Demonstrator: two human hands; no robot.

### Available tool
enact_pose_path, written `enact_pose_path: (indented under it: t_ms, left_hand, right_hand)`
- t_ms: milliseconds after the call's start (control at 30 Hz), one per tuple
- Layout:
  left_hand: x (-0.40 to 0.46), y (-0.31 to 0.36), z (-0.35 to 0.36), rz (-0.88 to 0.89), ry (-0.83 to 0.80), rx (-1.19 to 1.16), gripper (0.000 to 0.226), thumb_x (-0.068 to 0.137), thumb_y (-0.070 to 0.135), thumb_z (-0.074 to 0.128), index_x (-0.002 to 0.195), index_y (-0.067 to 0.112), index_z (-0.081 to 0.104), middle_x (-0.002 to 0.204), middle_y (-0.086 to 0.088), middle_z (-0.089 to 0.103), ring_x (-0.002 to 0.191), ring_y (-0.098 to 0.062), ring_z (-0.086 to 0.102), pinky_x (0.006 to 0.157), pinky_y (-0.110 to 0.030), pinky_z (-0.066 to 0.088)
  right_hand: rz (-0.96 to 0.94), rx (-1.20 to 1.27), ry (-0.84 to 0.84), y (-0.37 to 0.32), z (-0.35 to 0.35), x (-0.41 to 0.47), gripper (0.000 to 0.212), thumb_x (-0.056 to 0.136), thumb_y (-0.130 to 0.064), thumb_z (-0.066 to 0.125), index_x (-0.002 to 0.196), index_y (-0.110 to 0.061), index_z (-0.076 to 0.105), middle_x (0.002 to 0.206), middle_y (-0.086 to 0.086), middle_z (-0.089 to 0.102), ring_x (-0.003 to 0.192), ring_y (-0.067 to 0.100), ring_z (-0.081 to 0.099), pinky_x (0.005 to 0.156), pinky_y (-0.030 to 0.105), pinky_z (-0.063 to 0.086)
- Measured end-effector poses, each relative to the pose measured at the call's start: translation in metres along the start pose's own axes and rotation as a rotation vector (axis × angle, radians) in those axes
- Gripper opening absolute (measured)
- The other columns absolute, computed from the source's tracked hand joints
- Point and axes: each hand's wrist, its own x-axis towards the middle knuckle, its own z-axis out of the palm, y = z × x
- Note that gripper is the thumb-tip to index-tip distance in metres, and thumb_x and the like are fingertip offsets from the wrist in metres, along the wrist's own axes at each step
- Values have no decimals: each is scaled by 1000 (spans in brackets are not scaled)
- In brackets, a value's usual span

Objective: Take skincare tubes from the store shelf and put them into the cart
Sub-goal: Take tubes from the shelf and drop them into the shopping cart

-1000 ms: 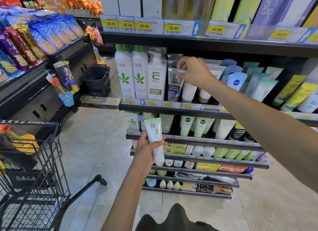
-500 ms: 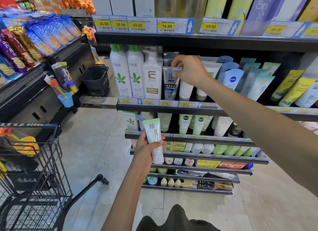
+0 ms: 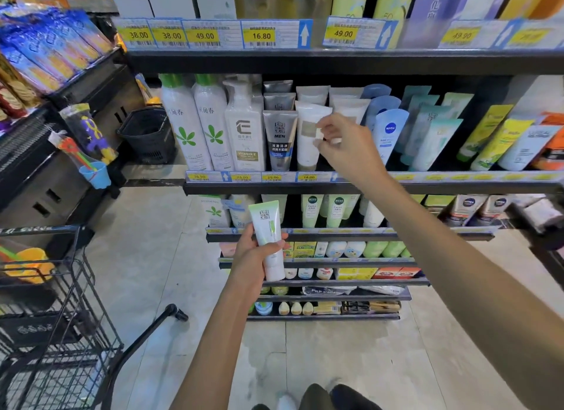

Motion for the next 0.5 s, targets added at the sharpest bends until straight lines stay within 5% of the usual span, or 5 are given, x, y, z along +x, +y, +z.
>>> enact_pose_path:
  t_ms: [167, 333, 500]
  left_hand:
    - [3, -5, 17, -16, -30, 5, 53, 88, -12, 64, 134, 14, 54, 113, -20, 74, 83, -24, 72, 73, -36, 61]
    - [2, -16, 41, -40, -39, 48, 60, 85, -13, 67, 137, 15, 53, 111, -16, 75, 89, -27, 74, 76, -38, 58]
    - [-8, -30, 85, -40, -85, 76, 60, 85, -15, 65, 135, 15, 53, 112, -17, 75, 88, -24, 75, 77, -37, 56]
  right_hand:
    - [162, 98, -31, 31, -9, -58, 29, 100, -32, 63, 127, -23, 65, 119, -8, 72, 110, 2, 62, 97, 17, 49]
    - [260, 116, -62, 75, -20, -111, 34, 101, -35, 61, 134, -28, 64, 132, -10, 67, 122, 7, 59, 107, 36, 49]
    - [327, 132, -53, 115, -51, -150, 39, 102, -38, 59, 139, -25, 61, 141, -7, 62, 129, 13, 56, 108, 35, 46]
